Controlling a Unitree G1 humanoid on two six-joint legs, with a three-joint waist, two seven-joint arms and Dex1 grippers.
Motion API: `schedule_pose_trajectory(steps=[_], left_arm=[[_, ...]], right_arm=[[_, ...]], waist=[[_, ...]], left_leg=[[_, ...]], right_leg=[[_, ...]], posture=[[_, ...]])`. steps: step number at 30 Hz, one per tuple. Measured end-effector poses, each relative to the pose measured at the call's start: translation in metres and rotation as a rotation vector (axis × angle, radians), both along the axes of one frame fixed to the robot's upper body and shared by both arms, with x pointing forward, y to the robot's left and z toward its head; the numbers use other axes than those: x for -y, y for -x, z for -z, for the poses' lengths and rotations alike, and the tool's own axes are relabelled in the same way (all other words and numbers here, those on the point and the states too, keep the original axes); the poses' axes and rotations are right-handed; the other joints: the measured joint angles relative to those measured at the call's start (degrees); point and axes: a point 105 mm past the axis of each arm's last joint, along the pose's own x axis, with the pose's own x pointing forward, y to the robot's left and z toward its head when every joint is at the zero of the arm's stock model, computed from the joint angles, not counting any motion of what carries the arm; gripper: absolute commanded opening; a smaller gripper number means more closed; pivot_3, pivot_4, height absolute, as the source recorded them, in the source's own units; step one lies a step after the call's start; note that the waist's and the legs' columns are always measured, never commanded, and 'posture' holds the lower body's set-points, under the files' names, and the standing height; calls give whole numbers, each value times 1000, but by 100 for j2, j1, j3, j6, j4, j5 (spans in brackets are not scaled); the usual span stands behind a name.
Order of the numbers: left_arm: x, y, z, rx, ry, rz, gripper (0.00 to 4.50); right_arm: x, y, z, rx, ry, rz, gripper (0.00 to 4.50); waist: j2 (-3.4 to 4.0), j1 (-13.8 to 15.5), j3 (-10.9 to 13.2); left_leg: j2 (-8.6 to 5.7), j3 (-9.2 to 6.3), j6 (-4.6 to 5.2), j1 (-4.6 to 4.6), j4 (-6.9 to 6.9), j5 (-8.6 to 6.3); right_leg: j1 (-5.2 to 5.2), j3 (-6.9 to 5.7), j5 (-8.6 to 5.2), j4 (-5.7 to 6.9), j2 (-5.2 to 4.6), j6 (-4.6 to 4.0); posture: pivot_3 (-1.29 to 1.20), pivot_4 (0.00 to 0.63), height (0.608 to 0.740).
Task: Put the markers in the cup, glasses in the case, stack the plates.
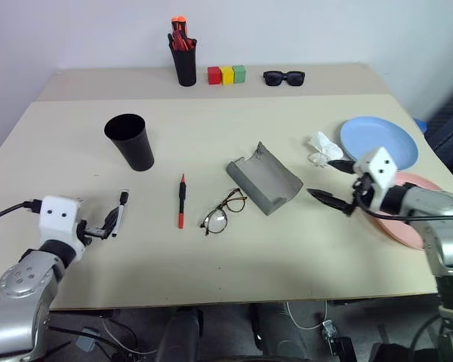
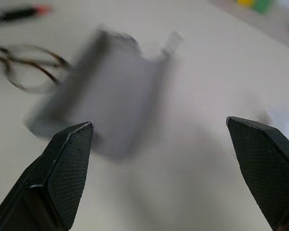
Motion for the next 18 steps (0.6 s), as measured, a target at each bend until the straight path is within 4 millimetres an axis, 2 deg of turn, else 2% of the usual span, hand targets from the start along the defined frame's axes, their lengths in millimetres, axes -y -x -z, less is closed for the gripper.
schedule_pose_trajectory(steps=[4, 9, 12, 15, 18], left_arm=[[7, -23, -7, -64, 30, -71, 4458], [8, -34, 7, -265, 46, -168, 4458], [11, -37, 8, -366, 48, -180, 4458], [13, -40, 8, -417, 129, -178, 3572], [18, -43, 9, -448, 183, -153, 2047]], right_arm=[[-65, 10, -4, 47, -5, -176, 4500], [-110, 22, 5, 39, -47, -272, 4500], [-127, 30, 4, 42, -70, -306, 4500], [-133, 36, 3, 48, -78, -320, 4500], [-135, 38, 4, 44, -80, -318, 4500]], waist=[[0, -11, 0], [-2, -4, 0], [-3, -7, 0], [-2, -7, -1], [-2, -5, -1]], left_leg=[[0, -7, 0, 1, 0, 0], [-1, -17, 0, -3, -2, 0], [-1, -20, -1, -1, -2, 1], [-1, -21, -1, 0, -2, 1], [-1, -21, -2, 1, -2, 1]], right_leg=[[-1, -2, 10, 5, 3, 22], [-2, -10, 11, 6, 4, 30], [-1, -13, 11, 8, 5, 29], [0, -14, 11, 8, 4, 29], [0, -14, 11, 8, 4, 29]], posture=[[0, 150, 740], [0, 150, 740], [0, 150, 740], [0, 150, 740], [0, 150, 740]])
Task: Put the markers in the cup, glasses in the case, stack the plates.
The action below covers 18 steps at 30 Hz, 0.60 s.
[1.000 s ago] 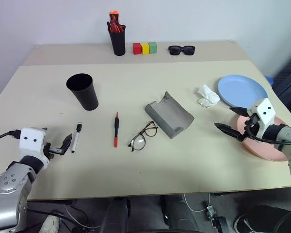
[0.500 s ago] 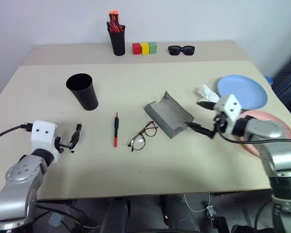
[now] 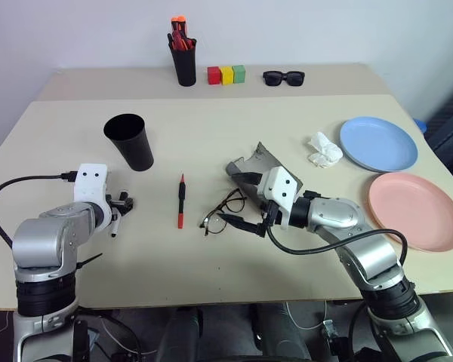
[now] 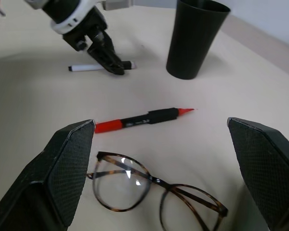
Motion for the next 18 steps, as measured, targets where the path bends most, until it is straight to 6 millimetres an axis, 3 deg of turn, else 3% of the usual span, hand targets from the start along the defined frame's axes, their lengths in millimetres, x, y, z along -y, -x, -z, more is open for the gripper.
schedule_pose_trajectory(steps=[4, 10, 15, 18], left_arm=[[-4, -4, -1, -13, 10, -14, 41], [0, -2, -4, 65, 10, 68, 41], [45, 4, -50, 373, -69, 403, 41], [72, 4, -67, 532, -31, 506, 41]], right_arm=[[-3, 2, 2, -7, -3, 0, 4500], [-5, 2, 2, -6, -9, -2, 4500], [-10, -3, -6, 9, -25, -13, 4500], [-15, -13, -12, 10, -64, 6, 4500]], waist=[[2, -14, -1], [0, -4, 0], [0, 27, 0], [0, 25, 0]], left_leg=[[0, 0, 0, 6, -2, 0], [0, 0, -2, -2, -5, 1], [-1, 4, -8, -6, -5, 4], [-1, 4, -8, -5, -2, 4]], right_leg=[[0, 0, 0, 5, 0, -1], [-8, 1, 0, 2, -1, -2], [-6, 3, -11, -6, -7, -25], [-4, 3, -10, -5, -6, -29]], posture=[[0, 150, 740], [0, 150, 740], [0, 150, 740], [0, 150, 740]])
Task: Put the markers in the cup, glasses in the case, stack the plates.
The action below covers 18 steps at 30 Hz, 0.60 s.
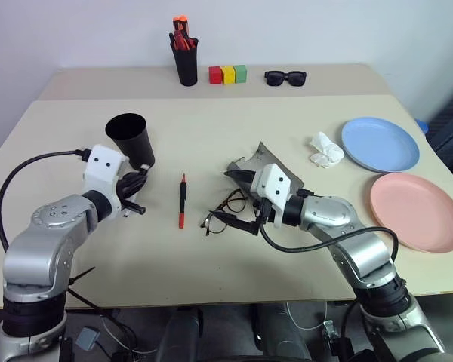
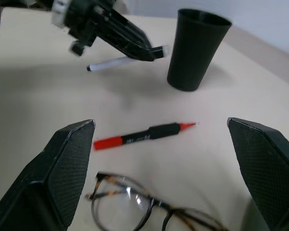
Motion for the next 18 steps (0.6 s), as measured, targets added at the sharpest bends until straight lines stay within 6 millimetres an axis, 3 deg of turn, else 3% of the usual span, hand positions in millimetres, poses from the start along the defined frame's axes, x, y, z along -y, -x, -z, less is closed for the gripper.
schedule_pose_trajectory(steps=[3, 6, 10, 14, 18], left_arm=[[11, -15, -31, 170, 103, -17, 41], [14, -30, -75, 357, 194, -76, 41], [-1, -48, -110, 526, 217, -204, 41], [-33, -72, -100, 572, 164, -401, 41], [-49, -84, -81, 563, 123, -486, 41]], right_arm=[[-2, -12, -9, 17, -46, 43, 4500], [-2, -21, -14, 22, -80, 81, 4500], [-10, -25, -21, 29, -123, 78, 4500], [-28, -26, -36, 39, -210, 58, 4500], [-39, -31, -40, 20, -265, 70, 4500]], waist=[[-2, 16, 0], [-3, 26, 0], [-2, -38, -1], [-1, -48, -1], [-1, 5, -1]], left_leg=[[0, -3, 0, -2, 5, 1], [0, -2, 0, -3, 5, 0], [0, -2, 1, 3, -5, 1], [0, -3, 1, 4, -6, 1], [-1, -4, 1, -6, -2, 1]], right_leg=[[1, -1, 8, 1, 3, 14], [2, -1, 13, 1, 3, 25], [-3, 0, 14, 4, 6, 28], [-7, -1, 14, 12, 9, 28], [-5, -1, 20, 4, 5, 37]], posture=[[0, 150, 740], [0, 150, 740], [0, 150, 740], [0, 150, 740], [0, 150, 740]])
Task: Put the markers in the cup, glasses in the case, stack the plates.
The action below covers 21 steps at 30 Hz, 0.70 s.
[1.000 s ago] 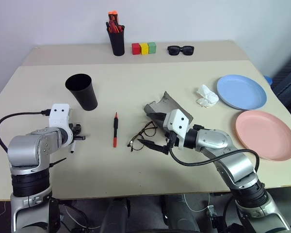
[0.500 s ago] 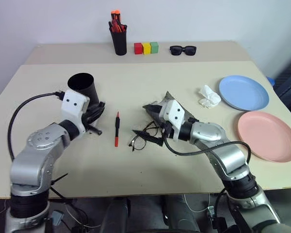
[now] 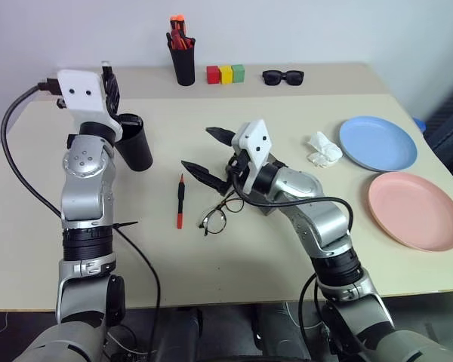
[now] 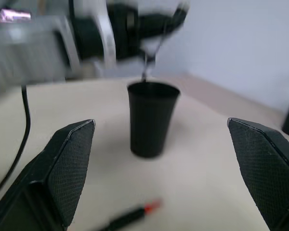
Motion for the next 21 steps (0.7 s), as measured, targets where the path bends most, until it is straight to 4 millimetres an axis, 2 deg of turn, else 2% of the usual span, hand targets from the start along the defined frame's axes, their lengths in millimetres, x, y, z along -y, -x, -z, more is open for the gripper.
schedule_pose_trajectory(steps=[7, 11, 17, 21], left_arm=[[-4, -9, 13, 11, 35, -18, 41], [3, -11, 16, 12, 43, 1, 1914], [2, -10, 15, 24, 46, -13, 1914], [5, 3, 6, 65, 61, 36, 1914]], right_arm=[[3, -6, 11, -35, 0, 45, 4500], [5, -5, 15, -42, 7, 51, 4500], [5, -4, 14, -34, 11, 45, 4500], [8, -4, 15, -30, 29, 43, 4500]], waist=[[0, 5, 0], [0, -31, 0], [0, -36, 0], [0, -37, 0]], left_leg=[[-3, -2, 0, -1, -2, 0], [-3, -2, 0, 0, -1, 0], [-2, -3, 0, 2, -1, 0], [-2, -3, 0, 0, -3, 0]], right_leg=[[-2, 0, 2, 0, -1, 3], [-1, 0, 2, 2, -1, 4], [-1, 0, 2, 4, 0, 4], [-2, 0, 2, 3, 0, 4]], posture=[[0, 150, 740], [0, 150, 740], [0, 150, 740], [0, 150, 740]])
